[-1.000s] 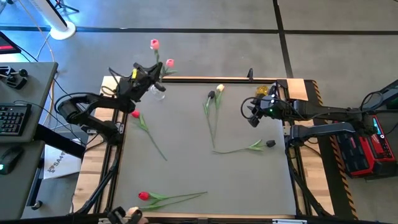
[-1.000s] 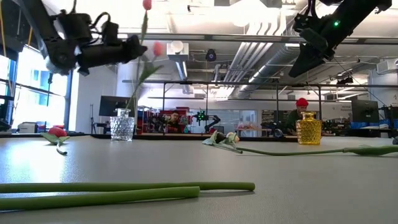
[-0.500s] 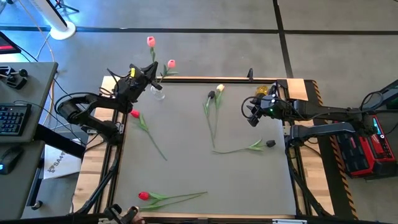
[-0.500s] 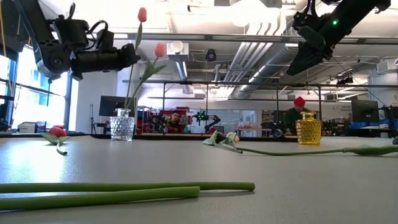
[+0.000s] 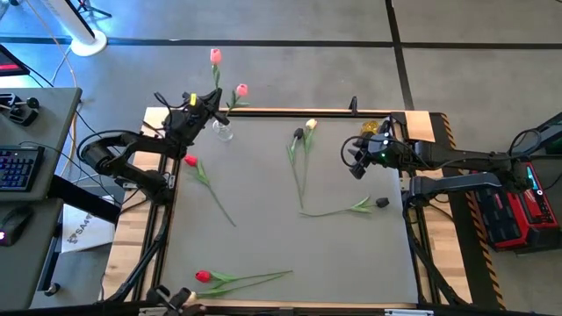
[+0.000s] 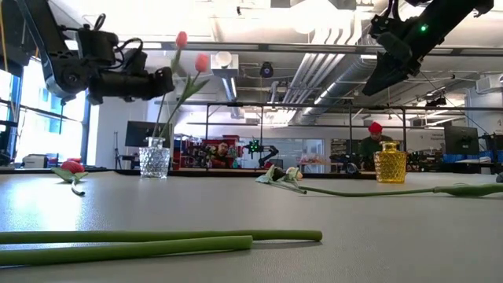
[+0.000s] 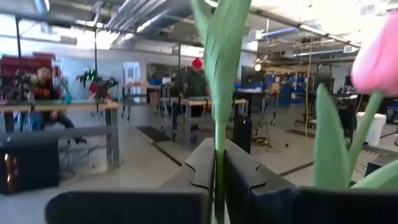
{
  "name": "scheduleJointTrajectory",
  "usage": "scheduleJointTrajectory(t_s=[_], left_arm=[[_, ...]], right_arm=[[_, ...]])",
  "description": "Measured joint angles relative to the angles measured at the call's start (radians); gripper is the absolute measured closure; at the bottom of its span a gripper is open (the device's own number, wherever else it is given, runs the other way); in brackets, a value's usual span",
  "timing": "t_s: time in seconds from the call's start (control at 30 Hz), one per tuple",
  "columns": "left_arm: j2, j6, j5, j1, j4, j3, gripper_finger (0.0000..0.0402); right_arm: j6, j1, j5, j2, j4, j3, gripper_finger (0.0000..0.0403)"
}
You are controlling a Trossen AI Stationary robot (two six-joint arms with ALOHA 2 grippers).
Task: Sort flowers into vase by color
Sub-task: Put the pink flower into the transparent vase, then put the top black flower into the transparent vase
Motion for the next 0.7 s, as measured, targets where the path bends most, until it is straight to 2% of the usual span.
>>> scheduleJointTrajectory(t_s=[0.23, 0.4, 0.57, 0.7], left_arm=[[0.000, -0.038, 0.001, 0.003, -0.051, 0.000, 0.0315], [-0.043, -0.063, 0.050, 0.003, -0.110, 0.000, 0.0268], [-0.196, -0.015, 0.132, 0.002, -0.221, 0.000, 0.0248], [-0.375, 0.003, 0.212, -0.008, -0.397, 0.000, 0.0245]], right_arm=[[0.042, 0.000, -0.044, 0.000, 0.000, 0.000, 0.0295], [0.165, 0.000, -0.067, 0.000, 0.000, 0.000, 0.0295], [0.285, 0.005, -0.181, 0.000, 0.032, 0.000, 0.0295], [0.345, 0.037, -0.170, 0.023, 0.044, 0.000, 0.0295]])
